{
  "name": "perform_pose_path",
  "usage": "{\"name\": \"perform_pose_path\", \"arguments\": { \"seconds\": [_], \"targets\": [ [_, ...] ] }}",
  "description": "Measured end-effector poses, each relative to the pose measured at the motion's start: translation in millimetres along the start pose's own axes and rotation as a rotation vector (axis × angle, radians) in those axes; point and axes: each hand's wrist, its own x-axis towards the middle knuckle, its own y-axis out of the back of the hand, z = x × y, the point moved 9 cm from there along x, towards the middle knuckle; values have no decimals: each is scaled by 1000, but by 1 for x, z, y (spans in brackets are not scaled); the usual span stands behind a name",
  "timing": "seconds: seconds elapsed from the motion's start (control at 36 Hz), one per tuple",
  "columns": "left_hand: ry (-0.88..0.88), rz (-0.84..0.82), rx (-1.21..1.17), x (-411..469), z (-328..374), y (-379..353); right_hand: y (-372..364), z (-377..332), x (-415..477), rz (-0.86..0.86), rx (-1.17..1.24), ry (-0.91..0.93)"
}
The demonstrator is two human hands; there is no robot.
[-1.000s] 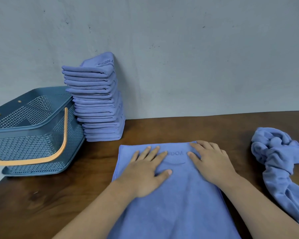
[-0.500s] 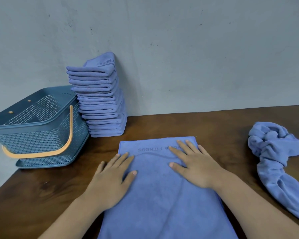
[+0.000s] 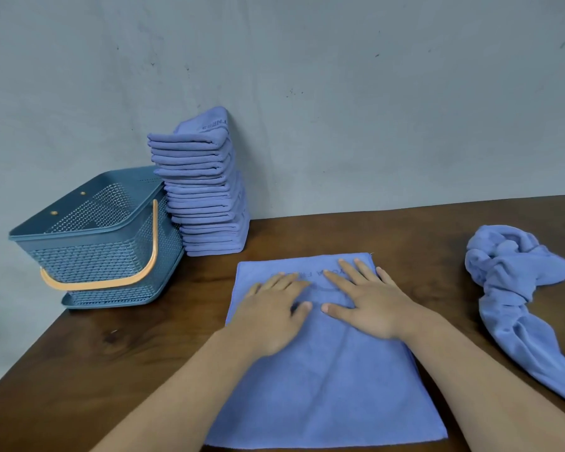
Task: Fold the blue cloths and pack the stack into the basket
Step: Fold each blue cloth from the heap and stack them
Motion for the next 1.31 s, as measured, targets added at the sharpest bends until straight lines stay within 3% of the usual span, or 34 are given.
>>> {"name": "perform_pose_path", "arguments": {
  "seconds": [0.14,0.22,0.47,0.56,0.61,0.67,0.81,1.08,1.31],
  "targets": [
    [243,-97,46,37,-50,-17,2,2,-2,-23,20,-8],
    [287,-105,69,35,-66,-14,8,17,-1,-15,28,-61],
    [258,-65,81,34,-66,-13,14,42,0,-4,81,-67],
    [224,38,186,27,-54,2,26,35,-8,105,65,-50],
    [151,117,287,14,-30,13,38,10,-16,188,-43,-7],
    [110,139,221,-6,-10,12,41,-30,-28,199,-44,51],
    [166,28,63,-51,-5,-16,-7,-111,-67,4,-36,90],
    [132,-29,-13,-69,-3,-28,-14,-18,-133,35,-33,-214],
    [127,-19,26,-75,10,-17,16,-51,-121,106,-105,-174]
  ]
}}
